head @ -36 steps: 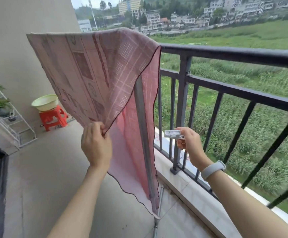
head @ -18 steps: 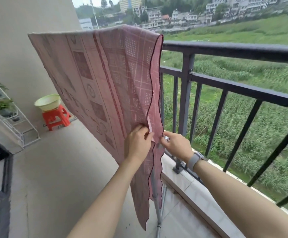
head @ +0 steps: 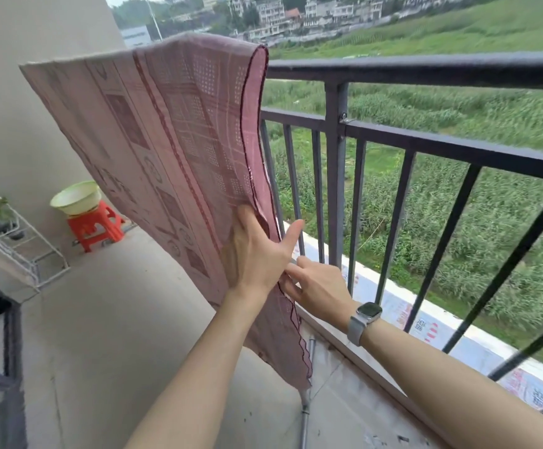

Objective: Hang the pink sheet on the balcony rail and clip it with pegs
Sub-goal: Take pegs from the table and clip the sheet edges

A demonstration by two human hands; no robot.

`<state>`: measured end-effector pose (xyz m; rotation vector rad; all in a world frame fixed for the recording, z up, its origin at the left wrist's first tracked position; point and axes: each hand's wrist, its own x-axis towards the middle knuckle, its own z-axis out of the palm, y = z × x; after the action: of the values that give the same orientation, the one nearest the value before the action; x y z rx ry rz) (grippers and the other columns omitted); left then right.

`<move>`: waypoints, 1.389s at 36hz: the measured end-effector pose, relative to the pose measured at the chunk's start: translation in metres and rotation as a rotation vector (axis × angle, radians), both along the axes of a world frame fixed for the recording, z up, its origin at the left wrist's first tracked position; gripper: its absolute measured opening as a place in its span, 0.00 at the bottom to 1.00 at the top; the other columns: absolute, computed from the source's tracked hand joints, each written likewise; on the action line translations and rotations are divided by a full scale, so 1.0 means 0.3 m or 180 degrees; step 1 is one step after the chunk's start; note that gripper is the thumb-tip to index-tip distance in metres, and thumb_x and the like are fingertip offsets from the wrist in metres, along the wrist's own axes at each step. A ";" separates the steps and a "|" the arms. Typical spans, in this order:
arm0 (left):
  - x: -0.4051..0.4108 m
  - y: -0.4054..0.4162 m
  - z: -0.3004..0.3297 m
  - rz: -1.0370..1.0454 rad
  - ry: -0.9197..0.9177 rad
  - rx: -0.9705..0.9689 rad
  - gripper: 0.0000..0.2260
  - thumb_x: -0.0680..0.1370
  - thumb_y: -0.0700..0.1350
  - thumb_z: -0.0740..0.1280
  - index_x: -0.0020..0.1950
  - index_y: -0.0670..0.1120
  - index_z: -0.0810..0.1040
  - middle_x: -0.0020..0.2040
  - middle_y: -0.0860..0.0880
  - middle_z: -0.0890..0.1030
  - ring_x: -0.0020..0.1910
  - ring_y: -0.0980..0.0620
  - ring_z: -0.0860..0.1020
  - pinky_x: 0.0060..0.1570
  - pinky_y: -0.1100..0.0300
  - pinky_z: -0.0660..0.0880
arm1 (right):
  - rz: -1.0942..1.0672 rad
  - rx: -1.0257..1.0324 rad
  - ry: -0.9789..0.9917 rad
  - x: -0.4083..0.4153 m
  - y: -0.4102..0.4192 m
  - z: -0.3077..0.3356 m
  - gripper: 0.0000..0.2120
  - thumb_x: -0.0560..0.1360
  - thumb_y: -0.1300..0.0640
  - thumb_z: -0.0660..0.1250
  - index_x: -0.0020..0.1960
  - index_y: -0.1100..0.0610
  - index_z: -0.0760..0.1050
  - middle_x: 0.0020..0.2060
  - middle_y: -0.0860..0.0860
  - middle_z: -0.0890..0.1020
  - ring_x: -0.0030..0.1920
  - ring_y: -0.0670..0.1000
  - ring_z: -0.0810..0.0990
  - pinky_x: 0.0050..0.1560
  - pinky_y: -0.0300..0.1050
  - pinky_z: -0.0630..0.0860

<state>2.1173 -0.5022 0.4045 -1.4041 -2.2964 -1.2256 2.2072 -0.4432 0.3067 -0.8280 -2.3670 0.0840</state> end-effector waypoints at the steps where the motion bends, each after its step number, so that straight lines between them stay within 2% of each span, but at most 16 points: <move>1: 0.006 0.017 0.019 0.0193 0.0146 -0.0029 0.26 0.69 0.63 0.67 0.52 0.43 0.67 0.47 0.43 0.75 0.46 0.41 0.76 0.39 0.52 0.70 | 0.0023 -0.0017 0.0003 -0.002 -0.001 -0.001 0.11 0.73 0.49 0.58 0.37 0.53 0.73 0.26 0.50 0.71 0.23 0.54 0.72 0.19 0.42 0.62; 4: 0.001 0.052 0.052 0.0412 0.0596 0.0076 0.15 0.73 0.53 0.66 0.47 0.41 0.72 0.45 0.41 0.78 0.40 0.38 0.77 0.33 0.56 0.63 | 0.0166 -0.0239 0.0085 0.004 -0.001 -0.006 0.13 0.74 0.47 0.55 0.38 0.54 0.72 0.30 0.51 0.74 0.27 0.57 0.75 0.21 0.45 0.68; 6: -0.009 0.054 0.056 0.0342 0.0745 0.0210 0.08 0.74 0.46 0.65 0.40 0.41 0.75 0.39 0.40 0.79 0.32 0.38 0.77 0.30 0.58 0.61 | 0.0256 -0.0519 0.0106 0.026 -0.001 0.000 0.15 0.75 0.47 0.52 0.45 0.52 0.76 0.36 0.50 0.78 0.33 0.56 0.78 0.27 0.46 0.72; 10: -0.044 0.029 0.044 0.0005 0.0638 0.0119 0.12 0.77 0.46 0.62 0.37 0.40 0.75 0.39 0.40 0.80 0.35 0.37 0.75 0.32 0.58 0.61 | 0.0203 -0.1056 0.0313 0.082 0.015 0.019 0.15 0.77 0.51 0.57 0.62 0.50 0.72 0.49 0.47 0.81 0.41 0.47 0.78 0.41 0.43 0.73; 14: -0.105 0.019 0.052 -0.0434 0.0285 -0.0232 0.19 0.78 0.50 0.61 0.29 0.45 0.67 0.26 0.47 0.70 0.30 0.43 0.69 0.29 0.57 0.58 | 0.0145 -0.1583 0.0987 0.127 0.019 0.058 0.18 0.77 0.55 0.60 0.65 0.58 0.69 0.49 0.51 0.78 0.37 0.41 0.72 0.39 0.31 0.67; 19: -0.120 0.022 0.086 -0.0622 0.0221 -0.0602 0.24 0.77 0.50 0.62 0.23 0.47 0.60 0.21 0.51 0.64 0.24 0.50 0.64 0.26 0.59 0.57 | 0.0254 -0.1755 0.1977 0.152 -0.046 0.115 0.17 0.74 0.58 0.66 0.62 0.58 0.71 0.44 0.47 0.77 0.41 0.37 0.74 0.41 0.29 0.71; 23: -0.093 0.026 0.111 -0.0626 0.0473 -0.0872 0.25 0.78 0.50 0.59 0.22 0.44 0.59 0.20 0.49 0.62 0.22 0.50 0.62 0.25 0.59 0.55 | 0.0098 -0.1232 0.2188 0.151 -0.101 0.120 0.11 0.73 0.57 0.68 0.54 0.60 0.75 0.38 0.44 0.76 0.39 0.35 0.73 0.41 0.27 0.68; 27: -0.080 0.033 0.121 -0.0630 0.0447 -0.0977 0.25 0.78 0.49 0.59 0.22 0.44 0.58 0.20 0.49 0.60 0.21 0.49 0.60 0.25 0.59 0.53 | -0.0051 -0.0906 0.2232 0.146 -0.120 0.097 0.13 0.71 0.54 0.68 0.51 0.61 0.78 0.36 0.44 0.76 0.37 0.33 0.72 0.41 0.23 0.66; 29: -0.078 0.036 0.123 -0.0622 0.0400 -0.0999 0.25 0.78 0.49 0.59 0.22 0.44 0.58 0.20 0.49 0.60 0.21 0.49 0.60 0.25 0.59 0.53 | -0.0106 -0.0859 0.2262 0.140 -0.125 0.091 0.14 0.72 0.52 0.65 0.50 0.61 0.79 0.36 0.46 0.79 0.36 0.37 0.73 0.42 0.24 0.66; 35: -0.072 0.046 0.120 -0.0609 0.0317 -0.0948 0.26 0.77 0.50 0.61 0.22 0.43 0.59 0.20 0.49 0.61 0.22 0.48 0.62 0.24 0.59 0.55 | -0.0313 -0.0688 0.2205 0.081 -0.111 0.121 0.15 0.73 0.50 0.62 0.47 0.61 0.81 0.35 0.54 0.83 0.33 0.50 0.78 0.34 0.43 0.74; 37: -0.076 0.048 0.115 -0.0643 0.0274 -0.0887 0.26 0.77 0.50 0.61 0.21 0.43 0.59 0.19 0.49 0.61 0.21 0.49 0.61 0.24 0.59 0.55 | -0.0393 -0.0727 0.2072 0.057 -0.098 0.128 0.13 0.74 0.50 0.63 0.46 0.59 0.81 0.30 0.52 0.81 0.29 0.49 0.74 0.29 0.44 0.71; 39: -0.083 0.047 0.111 -0.0695 0.0259 -0.0828 0.26 0.77 0.49 0.61 0.21 0.44 0.59 0.18 0.49 0.60 0.21 0.51 0.61 0.24 0.59 0.54 | -0.0396 -0.0849 0.2016 0.038 -0.084 0.129 0.11 0.73 0.51 0.66 0.45 0.59 0.80 0.30 0.52 0.80 0.29 0.50 0.74 0.29 0.45 0.72; 43: -0.095 0.021 0.093 -0.0889 0.0241 -0.0747 0.22 0.77 0.52 0.61 0.24 0.46 0.63 0.21 0.49 0.65 0.23 0.51 0.64 0.26 0.58 0.58 | -0.0287 -0.1286 0.1945 0.024 -0.065 0.120 0.13 0.72 0.54 0.69 0.53 0.60 0.76 0.41 0.52 0.82 0.40 0.50 0.78 0.41 0.40 0.70; 46: -0.098 -0.031 0.037 -0.0879 0.0225 -0.0473 0.08 0.77 0.51 0.62 0.41 0.52 0.78 0.40 0.52 0.80 0.39 0.51 0.76 0.38 0.59 0.70 | -0.0170 -0.1664 0.1818 0.046 -0.073 0.091 0.24 0.72 0.51 0.68 0.65 0.56 0.69 0.50 0.48 0.78 0.48 0.45 0.75 0.48 0.33 0.69; 48: -0.101 -0.079 -0.042 -0.0834 0.0255 -0.0126 0.09 0.77 0.50 0.63 0.52 0.49 0.78 0.50 0.50 0.79 0.48 0.50 0.76 0.46 0.59 0.70 | -0.0204 -0.1730 0.1699 0.077 -0.100 0.057 0.29 0.73 0.46 0.66 0.70 0.54 0.63 0.55 0.46 0.75 0.54 0.44 0.72 0.55 0.33 0.67; 50: -0.099 -0.126 -0.146 -0.0965 0.0175 0.0009 0.13 0.76 0.50 0.61 0.55 0.47 0.77 0.53 0.49 0.79 0.52 0.51 0.75 0.51 0.62 0.68 | -0.0468 -0.1601 0.1579 0.118 -0.138 0.006 0.28 0.75 0.44 0.61 0.70 0.56 0.62 0.58 0.48 0.74 0.59 0.45 0.71 0.60 0.38 0.66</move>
<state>2.0876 -0.5400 0.3608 -1.8117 -2.0995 -1.2475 2.2426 -0.4847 0.3085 -1.0631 -1.8258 0.7577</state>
